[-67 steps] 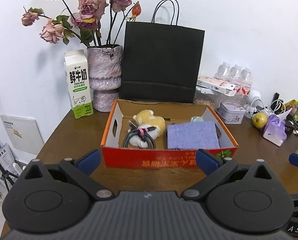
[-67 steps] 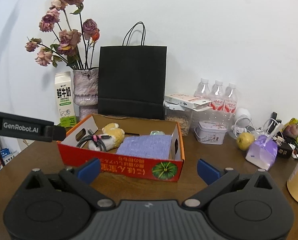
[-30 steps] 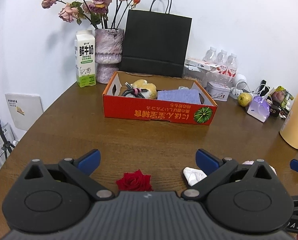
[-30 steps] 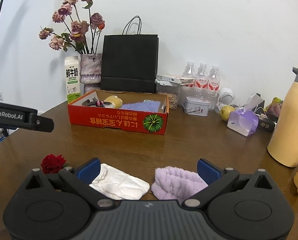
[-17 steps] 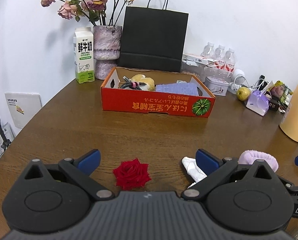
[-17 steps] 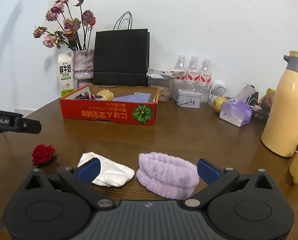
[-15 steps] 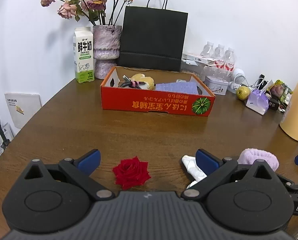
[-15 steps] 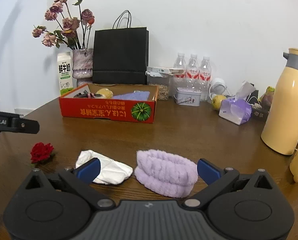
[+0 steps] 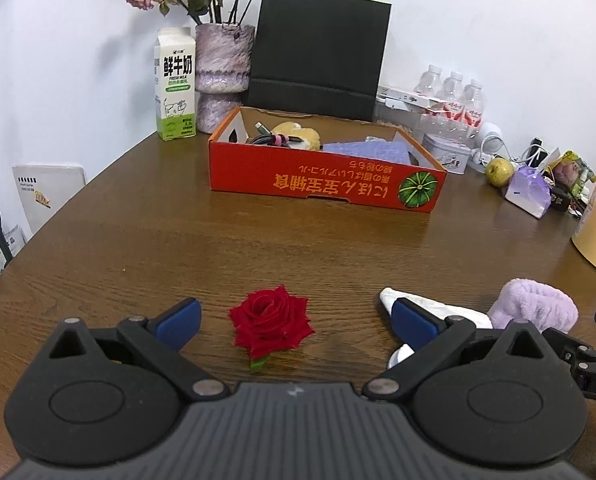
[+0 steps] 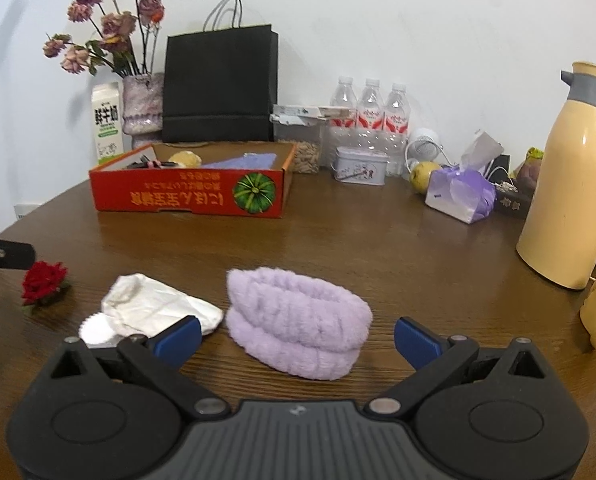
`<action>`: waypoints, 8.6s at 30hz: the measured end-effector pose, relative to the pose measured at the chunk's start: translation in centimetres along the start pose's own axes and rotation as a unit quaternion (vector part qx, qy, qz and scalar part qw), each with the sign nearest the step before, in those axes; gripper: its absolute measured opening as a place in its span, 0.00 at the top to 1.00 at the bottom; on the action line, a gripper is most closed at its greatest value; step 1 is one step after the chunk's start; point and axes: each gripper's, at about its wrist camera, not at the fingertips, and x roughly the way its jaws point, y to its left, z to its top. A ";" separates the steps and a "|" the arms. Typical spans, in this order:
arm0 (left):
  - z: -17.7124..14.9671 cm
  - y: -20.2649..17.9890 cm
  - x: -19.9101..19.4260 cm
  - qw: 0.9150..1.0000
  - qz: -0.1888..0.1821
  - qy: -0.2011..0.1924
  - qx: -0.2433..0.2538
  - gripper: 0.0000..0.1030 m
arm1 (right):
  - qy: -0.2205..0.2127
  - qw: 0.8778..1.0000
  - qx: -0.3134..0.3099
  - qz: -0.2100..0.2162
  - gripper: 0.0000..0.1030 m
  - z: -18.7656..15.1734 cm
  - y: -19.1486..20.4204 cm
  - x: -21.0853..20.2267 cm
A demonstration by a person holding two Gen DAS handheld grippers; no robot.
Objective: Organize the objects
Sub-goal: 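Move both grippers to the table and grasp the lilac headband with the right gripper, then grasp the red rose with the left gripper while the right gripper holds the headband, then carry the rose with the left gripper while the right gripper carries the headband to the box, then open the left gripper dropping the rose while the right gripper releases the headband into the box, then withdraw both open grippers from the box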
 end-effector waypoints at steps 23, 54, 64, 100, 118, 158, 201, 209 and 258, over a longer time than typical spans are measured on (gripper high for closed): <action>-0.6 0.6 2.0 1.000 0.005 0.020 -0.001 0.00 | 0.022 0.999 0.003 0.042 0.36 -0.2 -0.5 4.6; -0.9 1.2 7.2 0.998 0.037 0.049 -0.011 0.00 | -0.037 0.999 -0.014 0.027 0.68 -0.2 0.1 2.8; -1.0 1.6 7.3 0.998 0.029 0.040 -0.024 0.02 | -0.036 0.999 -0.018 0.022 0.68 -0.1 0.7 3.0; -0.5 1.1 5.1 1.000 0.004 0.008 -0.004 0.62 | -0.103 0.994 -0.007 0.023 0.68 0.9 2.8 1.6; 3.9 0.5 4.2 0.999 -0.014 -0.035 0.000 0.62 | -0.139 0.989 -0.008 0.057 0.68 5.1 5.5 2.0; 12.2 0.4 10.3 0.997 -0.012 -0.068 -0.028 0.62 | -0.179 0.978 -0.021 0.105 0.68 14.2 10.4 9.2; 18.3 -0.8 18.8 0.997 -0.025 -0.070 -0.021 0.63 | -0.107 0.987 -0.001 0.120 0.68 20.4 7.3 19.8; 18.8 -0.4 20.6 0.998 -0.021 -0.058 -0.015 0.63 | -0.087 0.990 -0.001 0.109 0.68 20.2 7.0 22.1; 19.6 1.2 23.5 0.998 0.013 -0.066 -0.012 0.00 | -0.081 0.993 -0.013 0.085 0.00 19.6 8.0 24.2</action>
